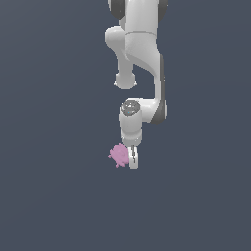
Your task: Pick up the object and move it to a goal position.
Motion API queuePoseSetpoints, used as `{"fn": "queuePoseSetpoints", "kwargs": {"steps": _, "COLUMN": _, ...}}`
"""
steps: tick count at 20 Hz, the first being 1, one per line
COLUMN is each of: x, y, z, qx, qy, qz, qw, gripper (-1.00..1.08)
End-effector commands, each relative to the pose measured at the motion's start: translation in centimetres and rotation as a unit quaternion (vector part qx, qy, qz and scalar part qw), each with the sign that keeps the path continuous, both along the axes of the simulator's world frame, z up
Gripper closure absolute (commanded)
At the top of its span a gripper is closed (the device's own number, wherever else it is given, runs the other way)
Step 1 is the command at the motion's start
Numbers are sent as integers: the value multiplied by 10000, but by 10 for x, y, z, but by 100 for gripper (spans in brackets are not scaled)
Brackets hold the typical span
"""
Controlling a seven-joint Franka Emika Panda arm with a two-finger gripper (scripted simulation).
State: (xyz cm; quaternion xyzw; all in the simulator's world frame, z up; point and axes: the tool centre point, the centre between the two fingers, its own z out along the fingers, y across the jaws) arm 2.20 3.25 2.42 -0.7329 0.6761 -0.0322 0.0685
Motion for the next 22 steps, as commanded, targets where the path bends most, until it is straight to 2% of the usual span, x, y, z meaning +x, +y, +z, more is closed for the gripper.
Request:
{"fn": "queuePoseSetpoints", "kwargs": {"steps": 1, "x": 1, "y": 0, "z": -8, "qx": 2, "qy": 2, "qz": -9, "qw": 10000, "gripper": -100}}
{"fn": "queuePoseSetpoints", "kwargs": {"steps": 5, "x": 1, "y": 0, "z": -13, "qx": 4, "qy": 2, "qz": -15, "qw": 10000, "gripper": -100}}
{"fn": "queuePoseSetpoints", "kwargs": {"steps": 6, "x": 1, "y": 0, "z": -13, "qx": 4, "qy": 2, "qz": -15, "qw": 10000, "gripper": 108}}
{"fn": "queuePoseSetpoints", "kwargs": {"steps": 15, "x": 1, "y": 0, "z": -13, "qx": 4, "qy": 2, "qz": -15, "qw": 10000, "gripper": 108}}
{"fn": "queuePoseSetpoints", "kwargs": {"steps": 22, "x": 9, "y": 10, "z": -1, "qx": 10, "qy": -42, "qz": -9, "qw": 10000, "gripper": 108}}
